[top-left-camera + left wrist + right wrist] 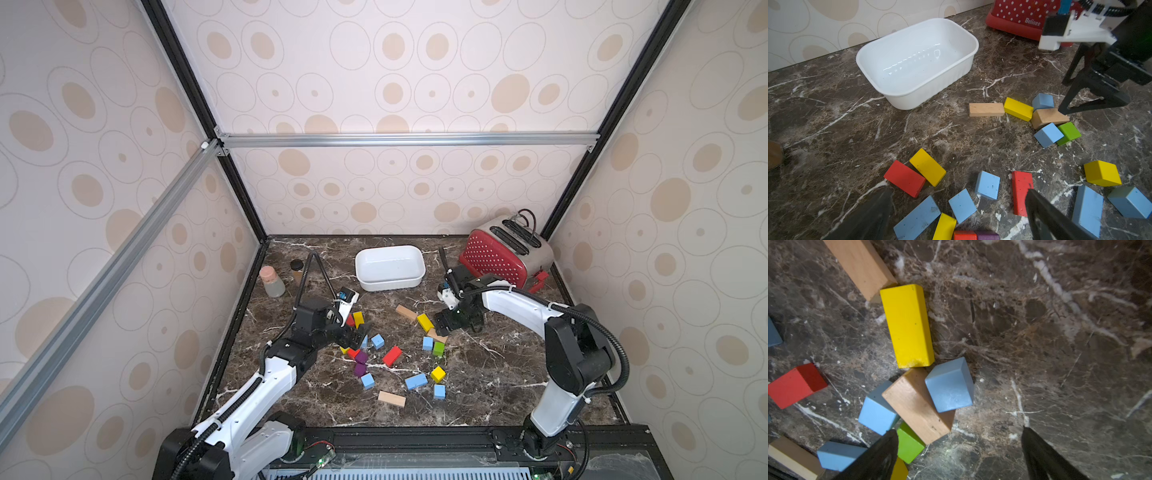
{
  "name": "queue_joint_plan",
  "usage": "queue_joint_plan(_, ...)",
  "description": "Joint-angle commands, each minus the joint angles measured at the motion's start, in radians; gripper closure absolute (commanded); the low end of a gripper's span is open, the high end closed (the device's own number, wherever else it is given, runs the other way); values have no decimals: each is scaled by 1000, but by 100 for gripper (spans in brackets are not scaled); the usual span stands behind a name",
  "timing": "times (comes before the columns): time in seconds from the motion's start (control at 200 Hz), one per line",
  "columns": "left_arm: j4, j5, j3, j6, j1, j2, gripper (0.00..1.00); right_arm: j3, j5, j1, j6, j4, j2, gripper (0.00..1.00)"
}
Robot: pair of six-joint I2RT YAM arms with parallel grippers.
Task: Pick out the blue building blocks
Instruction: Pick up the building block from the center of the board.
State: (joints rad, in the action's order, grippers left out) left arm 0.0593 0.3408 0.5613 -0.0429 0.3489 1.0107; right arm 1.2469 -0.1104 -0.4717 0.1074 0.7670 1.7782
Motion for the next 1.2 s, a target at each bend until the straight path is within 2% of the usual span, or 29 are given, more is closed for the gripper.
queue_joint_plan(0.0, -29, -5, 3, -2, 7, 9, 1, 42, 45, -8, 2, 12, 40, 8)
queue_joint_plan(0.321, -22, -20, -5, -2, 9, -4, 1, 103, 118, -7, 29, 23, 116, 16)
queue_joint_plan(0.571, -12, -24, -5, -4, 9, -8, 1, 99, 61, -7, 33, -9, 123, 17)
queue_joint_plan(0.746, -12, -25, -2, -3, 9, -4, 1, 121, 86, -7, 55, -2, 152, 17)
queue_joint_plan(0.906, -10, -26, -1, -3, 9, -6, 1, 134, 115, -7, 61, 18, 173, 22)
queue_joint_plan(1.047, -9, -25, -3, -4, 8, -3, 1, 122, 129, -8, 62, 19, 179, 22)
queue_joint_plan(1.192, -9, -25, 0, -2, 9, 0, 1, 124, 122, -7, 75, 23, 192, 28)
